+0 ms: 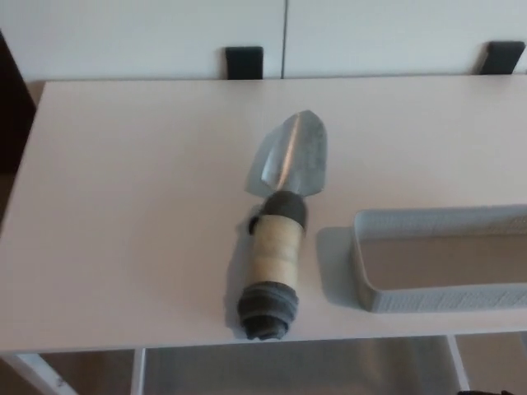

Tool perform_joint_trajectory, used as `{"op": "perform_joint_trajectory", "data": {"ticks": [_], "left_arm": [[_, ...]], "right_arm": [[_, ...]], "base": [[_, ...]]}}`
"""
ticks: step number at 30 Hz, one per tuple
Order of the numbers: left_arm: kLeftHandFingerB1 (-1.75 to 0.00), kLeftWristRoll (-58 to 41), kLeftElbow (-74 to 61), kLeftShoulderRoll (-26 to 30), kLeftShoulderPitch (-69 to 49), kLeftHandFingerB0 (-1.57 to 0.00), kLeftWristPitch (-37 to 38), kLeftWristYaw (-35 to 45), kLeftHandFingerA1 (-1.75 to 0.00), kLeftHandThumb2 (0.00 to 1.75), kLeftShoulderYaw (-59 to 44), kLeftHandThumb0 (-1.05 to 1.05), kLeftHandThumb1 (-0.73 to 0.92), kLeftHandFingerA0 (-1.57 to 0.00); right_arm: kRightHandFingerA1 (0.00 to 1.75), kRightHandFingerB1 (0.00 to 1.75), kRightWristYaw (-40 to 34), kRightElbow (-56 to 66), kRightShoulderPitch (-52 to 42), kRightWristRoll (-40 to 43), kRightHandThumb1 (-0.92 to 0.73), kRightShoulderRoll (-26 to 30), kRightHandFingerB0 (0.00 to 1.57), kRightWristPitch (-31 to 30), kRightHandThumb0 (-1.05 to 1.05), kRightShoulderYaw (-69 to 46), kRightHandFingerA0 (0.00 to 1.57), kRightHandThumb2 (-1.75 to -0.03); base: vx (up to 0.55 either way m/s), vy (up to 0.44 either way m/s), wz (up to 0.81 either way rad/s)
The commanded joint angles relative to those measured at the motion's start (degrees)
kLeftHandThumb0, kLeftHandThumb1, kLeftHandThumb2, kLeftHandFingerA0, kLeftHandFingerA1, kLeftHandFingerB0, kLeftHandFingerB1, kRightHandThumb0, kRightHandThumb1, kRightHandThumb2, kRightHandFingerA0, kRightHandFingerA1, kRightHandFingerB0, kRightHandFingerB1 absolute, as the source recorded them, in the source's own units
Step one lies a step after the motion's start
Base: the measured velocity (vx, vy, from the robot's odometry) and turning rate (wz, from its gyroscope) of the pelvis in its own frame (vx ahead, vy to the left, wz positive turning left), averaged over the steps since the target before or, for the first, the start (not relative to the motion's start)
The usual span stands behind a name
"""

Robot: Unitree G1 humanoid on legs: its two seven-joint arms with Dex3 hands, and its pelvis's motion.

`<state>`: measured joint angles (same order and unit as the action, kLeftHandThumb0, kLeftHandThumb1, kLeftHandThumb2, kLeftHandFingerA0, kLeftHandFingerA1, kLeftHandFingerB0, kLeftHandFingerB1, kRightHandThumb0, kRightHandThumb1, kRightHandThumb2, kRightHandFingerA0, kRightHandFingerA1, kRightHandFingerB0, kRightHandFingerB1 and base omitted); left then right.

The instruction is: The robot walks towards a desk on which a shovel is kept on the left hand side and a container is kept on the right hand side. The robot picks up the shovel using its left hand and places it in the container.

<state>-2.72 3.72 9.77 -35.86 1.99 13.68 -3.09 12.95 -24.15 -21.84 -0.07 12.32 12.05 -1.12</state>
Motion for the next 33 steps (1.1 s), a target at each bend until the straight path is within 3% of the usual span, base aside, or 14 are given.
{"op": "perform_joint_trajectory", "data": {"ticks": [1,18,21,22,25,27,28,29,30,31,33], "left_arm": [[-0.35,-0.2,-2.9,-0.6,-2.1,-0.32,-3.4,1.0,-0.41,0.60,2.5,-0.41,0.69,-0.42],[-0.36,2.2,-1.2,0.6,-0.9,-0.31,-0.7,-0.1,-0.42,0.61,5.1,-0.41,0.70,-0.41],[-0.36,5.0,-2.1,2.8,-3.4,-0.32,3.4,1.0,-0.43,0.60,6.9,-0.43,0.69,-0.43],[-0.36,5.6,-3.6,4.2,-3.9,-0.33,3.9,1.9,-0.44,0.59,7.7,-0.47,0.66,-0.46],[-0.38,1.8,-21.3,16.8,-7.6,-0.39,4.6,15.8,-0.45,0.58,10.7,-0.47,0.63,-0.53],[-0.38,-5.2,-35.2,24.6,-9.6,-0.37,2.2,23.8,-0.46,0.59,9.3,-0.51,0.63,-0.48],[-0.40,-15.6,-48.3,31.0,-10.9,-0.39,1.3,29.5,-0.49,0.59,3.5,-0.63,0.60,-0.54],[-0.40,-15.7,-48.4,31.1,-10.6,-0.39,1.1,29.5,-0.49,0.59,3.5,-0.63,0.60,-0.54],[-0.43,-27.3,-58.6,34.6,-12.7,-0.41,-0.7,30.3,-0.52,0.63,-6.0,-0.69,0.55,-0.59],[-0.43,-28.6,-59.8,35.0,-12.9,-0.41,-0.8,30.4,-0.52,0.63,-7.0,-0.69,0.55,-0.59],[-0.43,-41.5,-63.6,38.9,-11.3,-0.46,1.8,30.8,-0.49,0.59,-16.3,-0.59,0.64,-0.56]], "right_arm": [[0.63,0.50,0.1,-0.4,-0.1,0.0,-0.63,0.3,0.39,0.5,-0.22,-0.4,0.63,-0.56],[0.66,0.51,0.0,-1.5,3.4,-0.2,-0.62,0.4,0.40,-1.3,-0.24,-0.5,0.65,-0.56],[0.67,0.50,0.3,-1.5,1.8,0.2,-0.62,0.4,0.38,-0.7,-0.20,-0.7,0.65,-0.57],[0.66,0.51,0.4,-1.8,2.0,0.2,-0.62,0.5,0.38,-0.4,-0.21,-0.7,0.63,-0.57],[0.63,0.50,0.6,-2.1,3.0,-0.2,-0.61,0.6,0.39,-0.5,-0.23,-0.4,0.61,-0.58],[0.62,0.49,0.4,-2.0,3.3,-0.5,-0.62,0.8,0.39,-1.1,-0.23,-0.2,0.61,-0.58],[0.65,0.51,0.4,-2.7,4.3,-0.7,-0.62,0.9,0.41,-0.9,-0.22,0.0,0.65,-0.56],[0.65,0.51,0.4,-2.7,4.5,-0.7,-0.62,0.9,0.41,-1.0,-0.22,-0.1,0.65,-0.56],[0.65,0.50,0.3,-2.2,4.3,-0.8,-0.63,0.9,0.40,-1.0,-0.23,0.1,0.65,-0.56],[0.65,0.50,0.3,-2.1,4.3,-0.9,-0.63,0.9,0.40,-1.0,-0.23,0.1,0.65,-0.56],[0.62,0.49,0.2,-1.2,4.0,-0.7,-0.62,0.7,0.37,-2.0,-0.23,0.2,0.60,-0.58]], "base": [[0.04,0.145,0.04],[0.02,-0.032,0.04],[0.00,0.000,0.00],[0.00,0.000,0.00],[0.00,0.000,0.00],[0.00,0.000,0.00],[0.00,0.000,0.00],[0.00,0.000,0.00],[0.00,0.000,0.00],[0.00,0.000,0.00],[0.00,0.000,0.00]]}}
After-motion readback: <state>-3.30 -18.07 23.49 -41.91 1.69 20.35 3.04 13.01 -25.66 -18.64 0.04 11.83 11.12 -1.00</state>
